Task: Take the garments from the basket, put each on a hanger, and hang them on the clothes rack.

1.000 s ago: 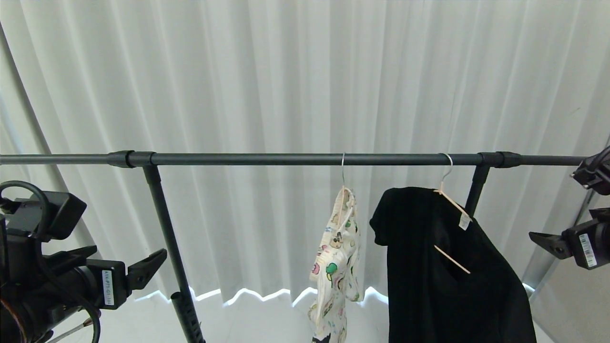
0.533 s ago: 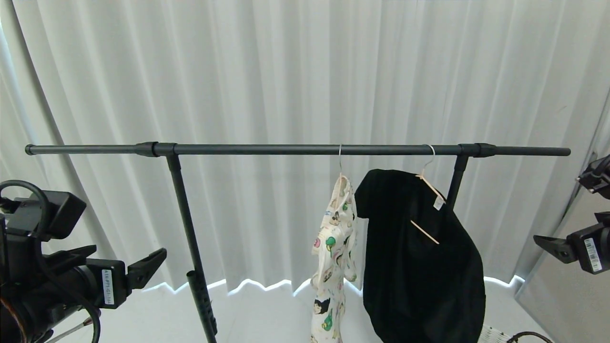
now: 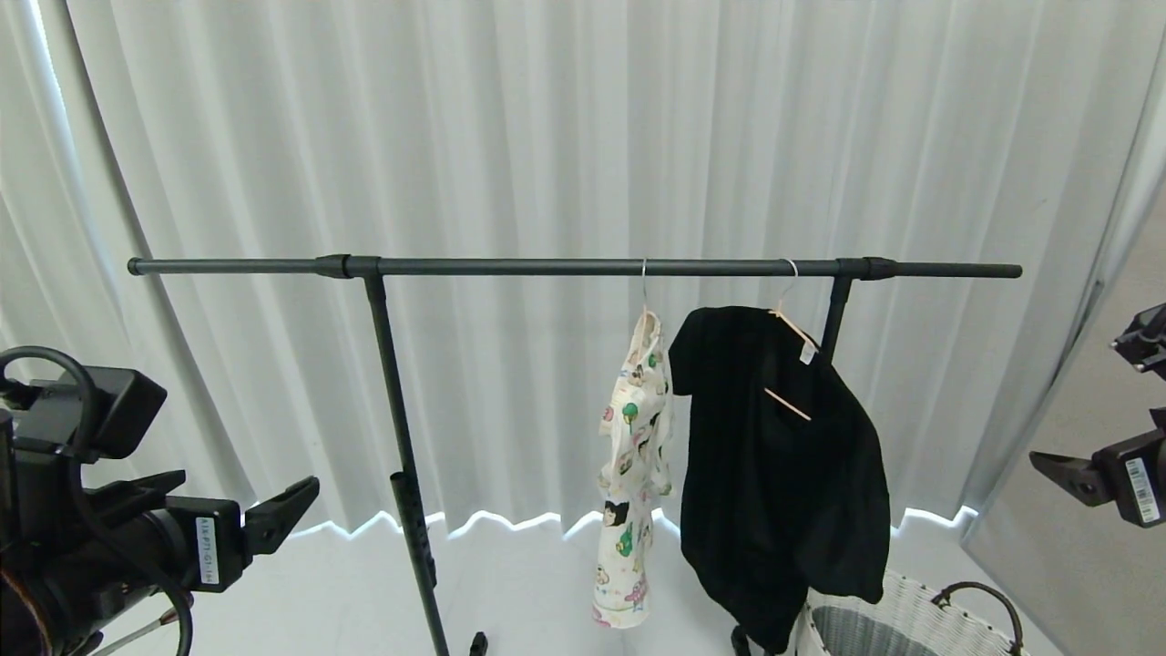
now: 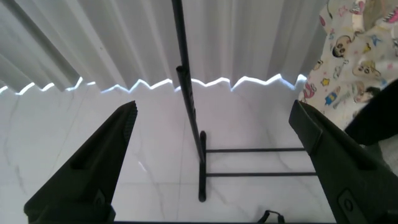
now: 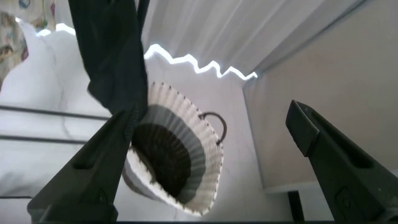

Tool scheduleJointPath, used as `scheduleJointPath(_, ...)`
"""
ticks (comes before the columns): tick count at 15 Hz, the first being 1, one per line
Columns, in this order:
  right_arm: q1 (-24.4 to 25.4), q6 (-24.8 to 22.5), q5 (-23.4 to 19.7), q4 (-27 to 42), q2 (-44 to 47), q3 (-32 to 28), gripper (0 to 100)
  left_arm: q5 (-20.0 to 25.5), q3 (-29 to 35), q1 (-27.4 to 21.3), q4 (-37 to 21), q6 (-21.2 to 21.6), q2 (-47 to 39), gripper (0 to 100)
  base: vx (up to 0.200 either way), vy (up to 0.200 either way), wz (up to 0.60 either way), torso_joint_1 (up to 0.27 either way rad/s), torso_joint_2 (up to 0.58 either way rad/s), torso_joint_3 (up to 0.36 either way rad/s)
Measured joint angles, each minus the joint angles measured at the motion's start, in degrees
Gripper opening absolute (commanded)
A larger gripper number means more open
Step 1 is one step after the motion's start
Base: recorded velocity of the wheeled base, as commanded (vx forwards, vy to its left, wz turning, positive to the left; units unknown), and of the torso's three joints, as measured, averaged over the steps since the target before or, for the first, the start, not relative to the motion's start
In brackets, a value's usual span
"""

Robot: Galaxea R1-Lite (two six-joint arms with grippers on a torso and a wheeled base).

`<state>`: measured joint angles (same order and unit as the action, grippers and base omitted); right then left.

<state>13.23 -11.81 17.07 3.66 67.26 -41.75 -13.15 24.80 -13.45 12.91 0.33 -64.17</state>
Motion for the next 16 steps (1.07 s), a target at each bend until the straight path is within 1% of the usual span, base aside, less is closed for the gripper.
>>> scheduleJointPath(4,-0.4,0.0,0.3,0.0,-1.3,1.8,100,0.0,-0.3,0.0,0.0,0.0,0.0,100,-0.2,0.0,0.0,-0.001,0.0,0.004)
scheduleJointPath(8,-0.7,0.0,2.3,-0.1,-2.7,3.1,100,0.0,-1.6,0.0,0.0,0.0,0.3,100,0.0,0.0,0.0,0.0,0.0,0.0)
scheduleJointPath(10,-0.8,0.0,2.3,-0.1,-3.0,3.2,100,-0.3,-2.0,0.1,0.0,0.0,0.7,100,0.0,0.0,0.0,-0.033,0.08,0.047)
scheduleJointPath(13,-1.3,0.0,2.3,0.0,-3.2,3.3,100,-2.6,-3.1,0.9,0.0,-0.1,1.6,100,0.0,0.0,0.0,-0.196,0.43,0.229)
scheduleJointPath(16,-1.5,-0.3,2.3,-0.2,-3.3,3.3,100,-2.9,-3.4,2.8,0.0,-0.1,2.6,100,0.0,0.0,0.0,-0.228,0.52,0.274)
